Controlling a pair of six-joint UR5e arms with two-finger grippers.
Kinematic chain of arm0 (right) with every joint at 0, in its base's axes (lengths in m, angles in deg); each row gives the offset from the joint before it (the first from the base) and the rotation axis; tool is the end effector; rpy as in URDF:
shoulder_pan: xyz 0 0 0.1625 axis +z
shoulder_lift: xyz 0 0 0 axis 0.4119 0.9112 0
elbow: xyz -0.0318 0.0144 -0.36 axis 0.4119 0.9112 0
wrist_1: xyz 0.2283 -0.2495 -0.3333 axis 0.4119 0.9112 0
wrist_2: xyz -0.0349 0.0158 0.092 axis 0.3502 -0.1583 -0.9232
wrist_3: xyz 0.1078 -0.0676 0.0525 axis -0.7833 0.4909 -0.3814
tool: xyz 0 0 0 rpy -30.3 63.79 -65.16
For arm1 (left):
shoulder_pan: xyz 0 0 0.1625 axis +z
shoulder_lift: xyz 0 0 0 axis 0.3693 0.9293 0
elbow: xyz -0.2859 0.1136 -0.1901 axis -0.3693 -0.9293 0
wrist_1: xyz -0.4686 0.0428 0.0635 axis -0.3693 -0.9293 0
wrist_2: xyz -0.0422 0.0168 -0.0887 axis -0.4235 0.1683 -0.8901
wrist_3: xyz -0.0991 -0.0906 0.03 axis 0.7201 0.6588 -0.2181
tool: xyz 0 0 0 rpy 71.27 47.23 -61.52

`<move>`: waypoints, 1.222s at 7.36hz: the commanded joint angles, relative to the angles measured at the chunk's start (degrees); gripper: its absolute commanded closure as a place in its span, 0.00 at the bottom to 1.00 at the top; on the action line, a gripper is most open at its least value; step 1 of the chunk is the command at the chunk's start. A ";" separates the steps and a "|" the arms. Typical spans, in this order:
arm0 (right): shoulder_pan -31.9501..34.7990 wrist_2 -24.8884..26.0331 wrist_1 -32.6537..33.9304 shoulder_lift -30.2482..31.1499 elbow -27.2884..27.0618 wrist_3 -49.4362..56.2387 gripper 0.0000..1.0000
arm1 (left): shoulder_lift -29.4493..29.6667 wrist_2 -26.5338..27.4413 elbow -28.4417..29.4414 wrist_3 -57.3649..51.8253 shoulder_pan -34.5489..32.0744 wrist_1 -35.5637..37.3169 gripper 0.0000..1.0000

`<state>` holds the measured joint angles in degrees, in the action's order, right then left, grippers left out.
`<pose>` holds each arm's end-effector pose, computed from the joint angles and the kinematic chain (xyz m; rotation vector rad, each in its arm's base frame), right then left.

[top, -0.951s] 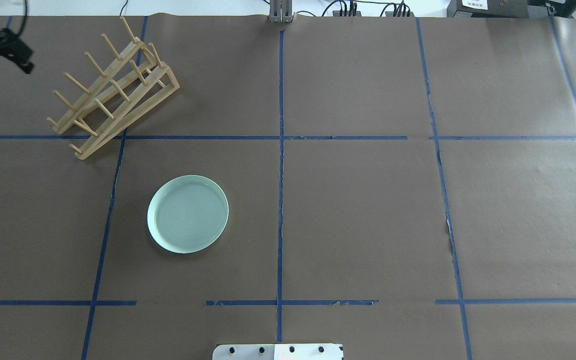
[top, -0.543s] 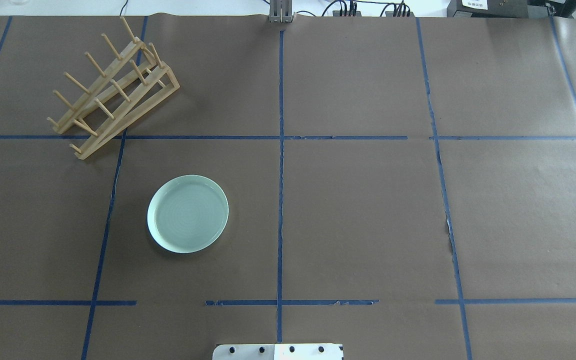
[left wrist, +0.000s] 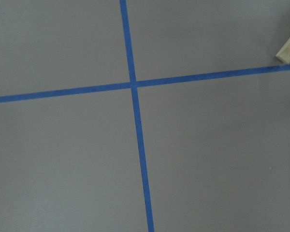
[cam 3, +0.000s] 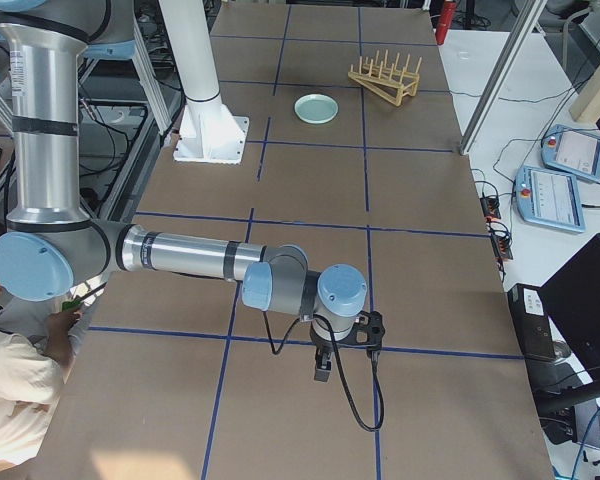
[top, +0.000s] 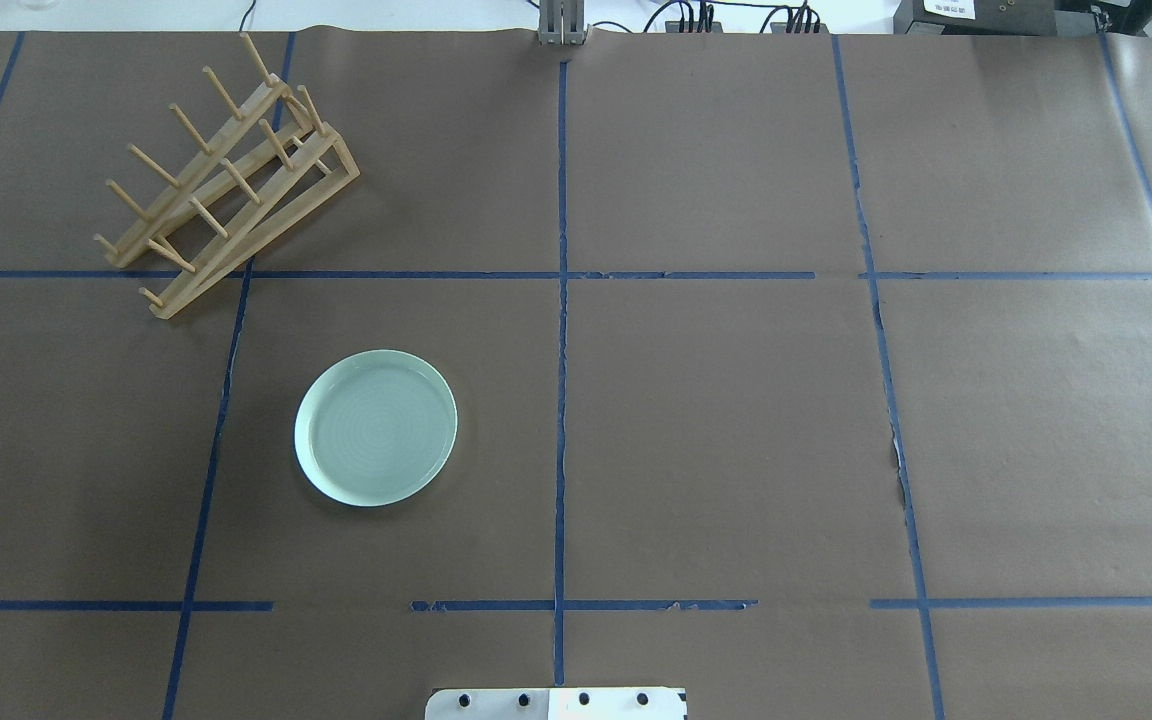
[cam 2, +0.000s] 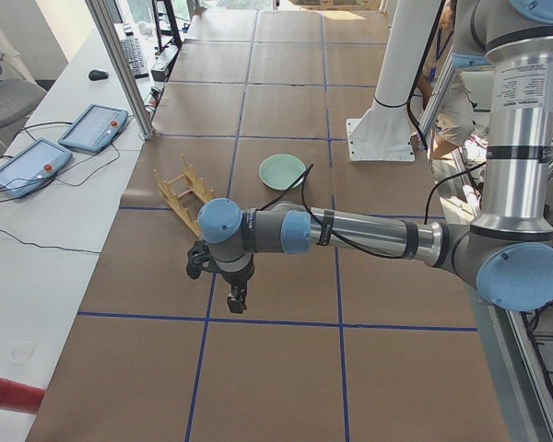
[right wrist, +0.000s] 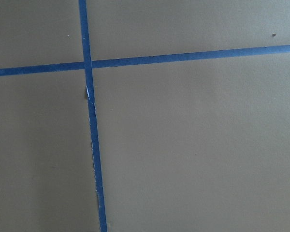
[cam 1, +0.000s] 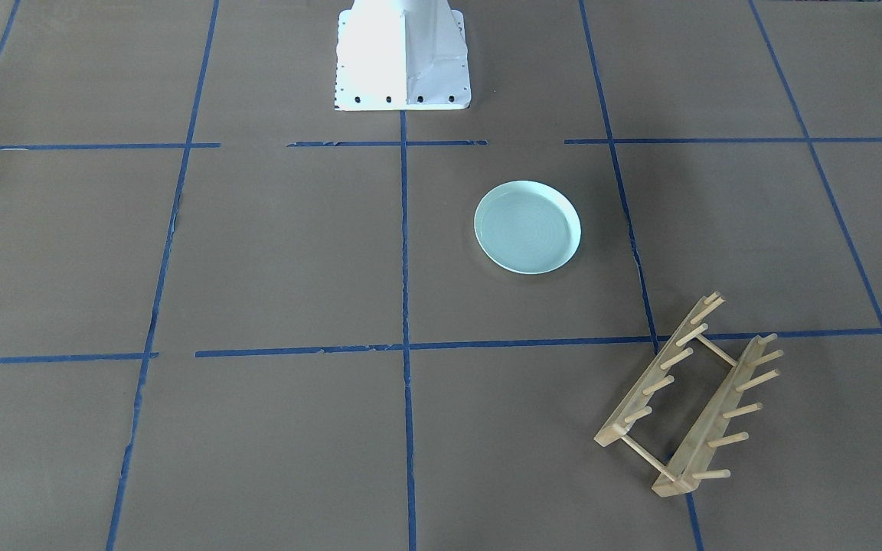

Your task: Place plate on table

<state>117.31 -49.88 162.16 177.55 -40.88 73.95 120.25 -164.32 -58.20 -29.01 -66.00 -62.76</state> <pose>0.0671 -0.5206 0.6642 -0.0783 -0.7479 0.0757 -0.0128 -0.5414 0.5717 -0.0131 0.7989 0.1001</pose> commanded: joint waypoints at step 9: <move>0.00 0.00 0.00 0.00 -0.07 0.00 0.00 | -0.21 0.73 3.36 -0.21 -2.59 -3.30 0.00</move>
<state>117.31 -49.88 162.16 177.55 -40.92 73.95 119.85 -163.83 -54.39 -28.99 -68.61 -66.14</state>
